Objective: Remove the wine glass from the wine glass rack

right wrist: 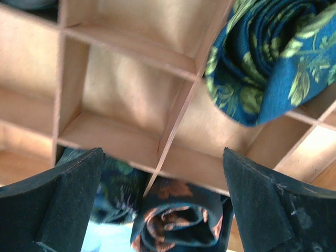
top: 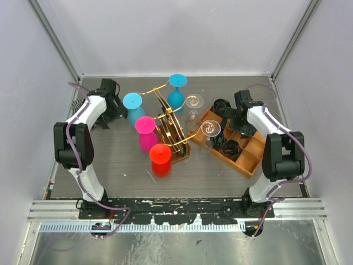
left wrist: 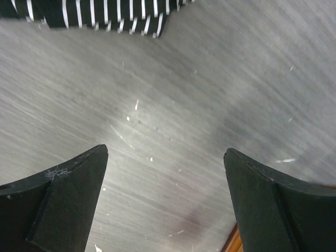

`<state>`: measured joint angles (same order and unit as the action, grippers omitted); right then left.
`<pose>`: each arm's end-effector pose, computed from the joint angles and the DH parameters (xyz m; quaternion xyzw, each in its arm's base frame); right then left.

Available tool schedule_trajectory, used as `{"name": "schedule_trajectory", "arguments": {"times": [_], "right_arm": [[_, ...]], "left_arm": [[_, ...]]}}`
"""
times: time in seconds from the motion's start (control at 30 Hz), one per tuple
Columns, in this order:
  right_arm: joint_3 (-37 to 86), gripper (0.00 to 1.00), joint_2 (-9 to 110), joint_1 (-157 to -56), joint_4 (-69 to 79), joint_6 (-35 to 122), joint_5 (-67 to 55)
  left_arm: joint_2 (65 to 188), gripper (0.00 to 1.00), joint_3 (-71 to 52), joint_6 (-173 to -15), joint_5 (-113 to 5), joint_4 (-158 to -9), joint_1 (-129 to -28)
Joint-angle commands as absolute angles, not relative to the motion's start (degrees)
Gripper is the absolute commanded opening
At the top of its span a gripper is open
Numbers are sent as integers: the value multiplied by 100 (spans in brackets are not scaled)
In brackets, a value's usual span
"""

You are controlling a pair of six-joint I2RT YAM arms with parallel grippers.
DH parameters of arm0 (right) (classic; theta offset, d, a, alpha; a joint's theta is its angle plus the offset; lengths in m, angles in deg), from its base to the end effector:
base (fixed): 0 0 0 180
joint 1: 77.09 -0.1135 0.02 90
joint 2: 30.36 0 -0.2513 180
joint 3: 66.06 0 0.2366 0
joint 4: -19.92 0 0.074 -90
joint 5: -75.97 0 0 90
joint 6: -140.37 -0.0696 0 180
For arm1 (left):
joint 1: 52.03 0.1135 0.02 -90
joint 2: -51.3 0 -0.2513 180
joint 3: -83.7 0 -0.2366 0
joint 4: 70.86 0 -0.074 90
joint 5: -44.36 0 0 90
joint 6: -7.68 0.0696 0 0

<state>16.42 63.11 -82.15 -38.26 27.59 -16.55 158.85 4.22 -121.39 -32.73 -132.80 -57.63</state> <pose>0.3175 0.0250 0.1851 0.1554 0.9709 0.0225 0.1806 0.3812 -0.0218 0.1918 -0.3010 0.9297 0.0333 0.2097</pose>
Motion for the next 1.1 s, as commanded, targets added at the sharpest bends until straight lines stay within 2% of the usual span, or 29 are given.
{"name": "schedule_trajectory", "arguments": {"times": [0.0, 0.17, 0.3, 0.4, 0.83, 0.93, 1.07], "right_arm": [[1659, 100, 6845, -8045, -3395, 2578, -1930], [2196, 100, 7623, -7918, -3292, 2342, -1747], [2889, 100, 8346, -7581, -3308, 1746, -1016], [3115, 100, 8535, -7422, -3127, 1130, -900], [4766, 100, 9067, -6971, -3199, -607, -2231], [4994, 100, 8980, -6962, -3265, -584, -2596], [5025, 100, 8600, -7074, -3003, 139, -2480]], "left_arm": [[15163, 100, -249, -12364, -3849, -12836, -5734], [14665, 99, -718, -12400, -4331, -12735, -5740], [14410, 99, -905, -12407, -4592, -12799, -5743], [14143, 99, -1037, -12392, -4675, -12831, -5740], [13188, 99, -1660, -12396, -4851, -12957, -5734], [13090, 99, -1762, -12374, -4811, -12977, -5739], [13066, 99, -1811, -12364, -4857, -12973, -5739]]}}
